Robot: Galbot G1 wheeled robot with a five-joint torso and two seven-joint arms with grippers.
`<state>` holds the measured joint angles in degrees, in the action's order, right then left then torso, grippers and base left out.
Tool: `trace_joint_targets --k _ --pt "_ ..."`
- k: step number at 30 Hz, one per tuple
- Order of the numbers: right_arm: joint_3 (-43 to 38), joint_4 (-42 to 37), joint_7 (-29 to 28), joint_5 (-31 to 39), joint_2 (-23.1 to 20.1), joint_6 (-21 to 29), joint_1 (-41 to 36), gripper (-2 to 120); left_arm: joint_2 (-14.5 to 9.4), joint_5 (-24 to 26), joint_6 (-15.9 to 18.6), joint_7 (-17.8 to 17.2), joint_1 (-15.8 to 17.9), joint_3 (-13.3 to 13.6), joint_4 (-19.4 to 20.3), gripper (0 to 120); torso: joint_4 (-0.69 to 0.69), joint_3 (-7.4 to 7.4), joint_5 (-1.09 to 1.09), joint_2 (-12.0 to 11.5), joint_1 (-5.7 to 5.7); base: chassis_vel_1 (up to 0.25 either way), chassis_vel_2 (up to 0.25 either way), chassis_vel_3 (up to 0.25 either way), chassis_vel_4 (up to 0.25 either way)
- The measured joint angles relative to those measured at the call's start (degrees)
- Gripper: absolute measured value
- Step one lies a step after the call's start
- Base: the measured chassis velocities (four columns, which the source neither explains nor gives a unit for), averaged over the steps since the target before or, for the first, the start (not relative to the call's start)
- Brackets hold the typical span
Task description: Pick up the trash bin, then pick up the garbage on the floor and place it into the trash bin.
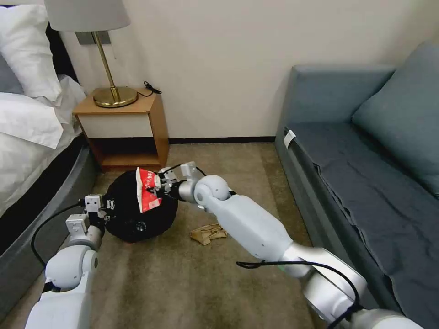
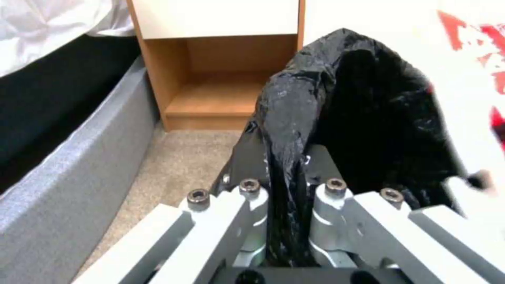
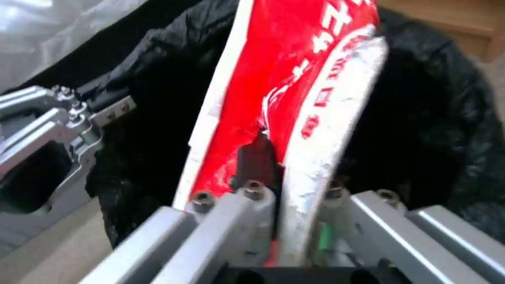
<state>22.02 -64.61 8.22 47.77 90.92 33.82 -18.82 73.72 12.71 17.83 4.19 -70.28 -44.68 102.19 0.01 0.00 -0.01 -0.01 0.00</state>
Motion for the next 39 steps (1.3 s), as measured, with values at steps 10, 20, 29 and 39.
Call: trace_joint_targets --k 10,20,29,39 --pt "1.0 0.9 0.2 -2.7 1.1 -0.4 -1.4 47 0.0 0.2 -0.2 0.0 1.1 0.4 -1.0 5 0.0 0.0 0.0 0.0 0.0 0.0 0.0 0.0 0.0" --pt "0.9 1.4 2.5 -8.8 -1.3 -2.0 -2.1 83 -0.3 0.2 -0.4 -0.5 2.3 0.0 -2.2 5 -0.01 0.0 0.02 0.0 0.0 0.0 0.0 0.0 0.0" --pt "-1.6 8.2 10.1 -22.2 -4.0 -6.1 -1.0 100 -1.5 1.2 -0.5 -1.6 3.2 -1.5 -4.2 5 -0.01 0.0 0.02 0.0 0.0 0.0 0.0 0.0 0.0" --pt "-5.2 18.9 16.0 -40.9 -4.3 -12.4 -1.5 100 -1.7 1.4 -0.4 -1.9 3.5 -2.2 -4.5 5 -0.02 0.0 0.02 0.0 0.0 0.0 0.0 0.0 0.0"
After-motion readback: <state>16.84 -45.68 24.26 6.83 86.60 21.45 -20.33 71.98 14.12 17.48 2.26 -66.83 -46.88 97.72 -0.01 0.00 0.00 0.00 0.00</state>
